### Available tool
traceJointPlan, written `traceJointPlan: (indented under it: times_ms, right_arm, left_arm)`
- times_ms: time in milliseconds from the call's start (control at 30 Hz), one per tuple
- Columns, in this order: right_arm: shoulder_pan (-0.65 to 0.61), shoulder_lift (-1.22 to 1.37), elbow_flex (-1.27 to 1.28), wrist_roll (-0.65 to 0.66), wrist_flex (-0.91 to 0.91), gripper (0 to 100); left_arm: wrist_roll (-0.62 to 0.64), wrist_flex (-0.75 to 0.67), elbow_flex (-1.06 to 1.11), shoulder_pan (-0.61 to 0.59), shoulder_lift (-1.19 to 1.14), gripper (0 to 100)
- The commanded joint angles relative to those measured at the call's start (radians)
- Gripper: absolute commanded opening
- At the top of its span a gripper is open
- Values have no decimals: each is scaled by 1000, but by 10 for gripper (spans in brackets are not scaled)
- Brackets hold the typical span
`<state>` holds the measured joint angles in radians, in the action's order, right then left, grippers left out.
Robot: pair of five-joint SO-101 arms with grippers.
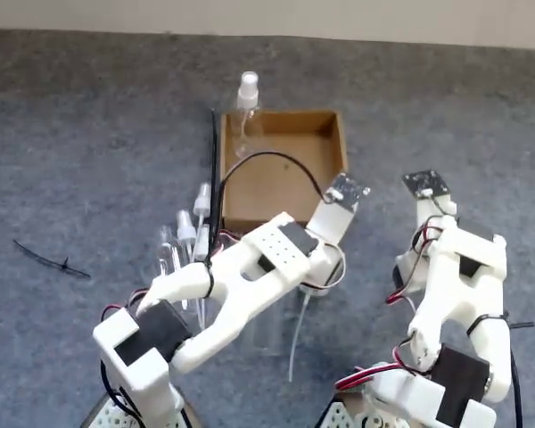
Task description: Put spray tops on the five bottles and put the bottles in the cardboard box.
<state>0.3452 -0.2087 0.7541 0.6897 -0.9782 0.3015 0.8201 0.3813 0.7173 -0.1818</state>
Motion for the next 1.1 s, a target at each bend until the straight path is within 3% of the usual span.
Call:
traceJointPlan:
  times_ms: [0, 200, 400, 500, 633, 900, 1067]
  right_arm:
    - [10, -5, -56, 8, 15, 55]
    - [10, -7, -56, 8, 15, 55]
    - [10, -7, -56, 8, 15, 58]
    - [15, -7, -56, 8, 15, 59]
    - [15, -7, -56, 8, 13, 60]
    - [13, -15, -54, 8, 1, 138]
    - [10, -16, -54, 8, -30, 150]
  left_arm:
    - [5, -20, -8, 7, 12, 181]
    - [3, -17, -65, 5, -111, 177]
    - [0, -15, -140, 10, -179, 57]
    - [-74, -15, -148, 12, -179, 1]
    - [-101, -14, -150, 8, -173, 5]
    - [-97, 40, -148, 2, 120, 5]
    - [-48, 38, -148, -74, 374, 5]
